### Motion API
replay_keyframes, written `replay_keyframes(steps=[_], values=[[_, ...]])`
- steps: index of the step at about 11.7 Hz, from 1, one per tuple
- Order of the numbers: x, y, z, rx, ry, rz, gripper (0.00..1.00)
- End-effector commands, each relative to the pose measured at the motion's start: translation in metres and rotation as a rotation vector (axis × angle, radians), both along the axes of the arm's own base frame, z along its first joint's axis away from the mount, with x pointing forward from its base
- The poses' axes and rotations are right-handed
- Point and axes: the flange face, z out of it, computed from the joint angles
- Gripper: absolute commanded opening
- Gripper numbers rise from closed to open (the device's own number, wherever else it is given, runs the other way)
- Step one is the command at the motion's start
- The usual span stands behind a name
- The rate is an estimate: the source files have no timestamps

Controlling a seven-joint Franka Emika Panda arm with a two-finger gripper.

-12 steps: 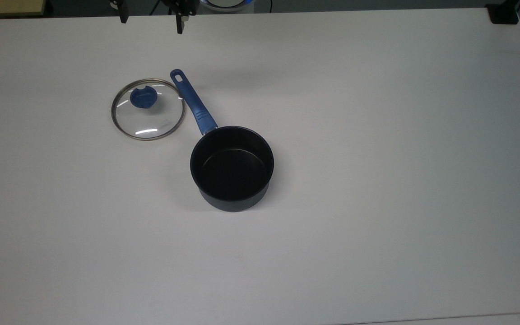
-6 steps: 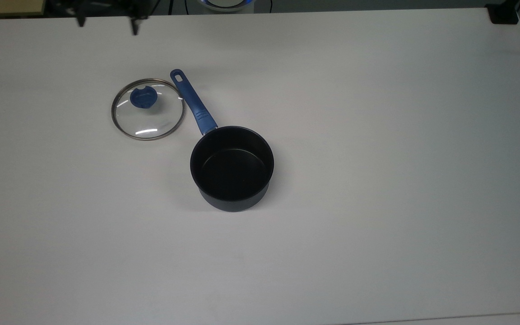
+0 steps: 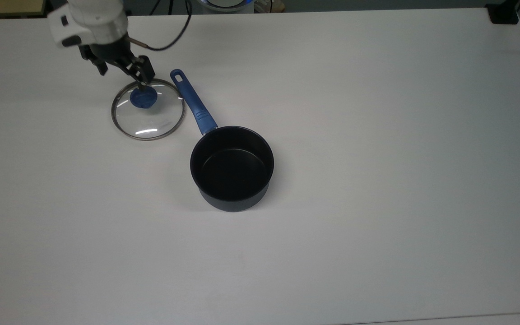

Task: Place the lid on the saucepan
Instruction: 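Lower the gripper onto the blue knob and close on it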

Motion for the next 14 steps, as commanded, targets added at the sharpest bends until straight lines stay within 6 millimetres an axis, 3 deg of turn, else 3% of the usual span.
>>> replay_keyframes(steps=[1,4,7,10,11,12,14], values=[[0.006,0.014,-0.025,0.003,0.028,0.031,1.0],[0.018,0.029,-0.053,0.011,0.037,0.079,1.0],[0.025,0.032,-0.05,0.017,0.026,0.113,1.0],[0.025,0.034,-0.053,0.019,0.032,0.118,0.71],[0.025,0.033,-0.057,0.018,0.041,0.127,0.67],[0.025,0.034,-0.057,0.019,0.042,0.136,0.56],[0.026,0.025,-0.052,0.012,0.032,0.13,0.53]])
